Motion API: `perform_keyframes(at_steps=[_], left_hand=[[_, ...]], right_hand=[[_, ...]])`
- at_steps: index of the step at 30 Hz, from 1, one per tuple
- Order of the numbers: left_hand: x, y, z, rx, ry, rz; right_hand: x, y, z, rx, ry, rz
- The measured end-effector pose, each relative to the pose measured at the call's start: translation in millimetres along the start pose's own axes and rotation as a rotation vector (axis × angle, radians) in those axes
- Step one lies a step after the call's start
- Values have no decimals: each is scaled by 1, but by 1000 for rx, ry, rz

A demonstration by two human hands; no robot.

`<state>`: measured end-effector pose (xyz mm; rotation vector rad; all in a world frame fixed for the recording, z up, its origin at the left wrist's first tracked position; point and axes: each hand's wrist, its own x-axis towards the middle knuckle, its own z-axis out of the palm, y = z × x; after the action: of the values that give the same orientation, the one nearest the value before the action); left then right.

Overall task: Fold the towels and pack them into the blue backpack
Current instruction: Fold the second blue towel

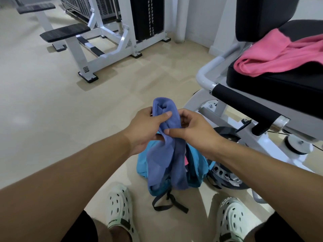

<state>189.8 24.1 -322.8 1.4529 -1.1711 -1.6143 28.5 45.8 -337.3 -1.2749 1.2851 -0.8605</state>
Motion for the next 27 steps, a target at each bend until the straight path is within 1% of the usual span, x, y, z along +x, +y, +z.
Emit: perform_keyframes(at_steps=[2,4,6,8,10,14,16,17,20,23,25,27], left_hand=[[3,0,-2,-15,79,37],[5,1,-6,-60,154,45],[5,1,-8,-110,181,29],[2,4,-6,-135,170,23],[-3,9,-2,-87,103,16],[-13,11,-1,157,-120,-15],[-15,8,0,219,-230,-35],[-14,6,-1,222,-242,-28],[-11,2,-3,147,-143,-7],[-7,1,-4,65,-16,-10],[-4,0,-3,32,85,-5],[-1,-1,-1,18,142,7]], right_hand=[[1,1,-1,17,-12,48],[-2,2,0,-19,-88,105],[-5,5,3,-80,-133,112],[-5,6,6,-87,-94,87],[-3,4,6,-19,-50,91],[-1,-4,1,203,8,128],[-1,-7,-3,287,30,152],[0,-7,-4,312,34,166],[2,-10,-6,349,-9,176],[1,-13,-6,363,-78,133],[-1,-14,-4,386,-68,111],[-3,-14,-2,402,-20,105]])
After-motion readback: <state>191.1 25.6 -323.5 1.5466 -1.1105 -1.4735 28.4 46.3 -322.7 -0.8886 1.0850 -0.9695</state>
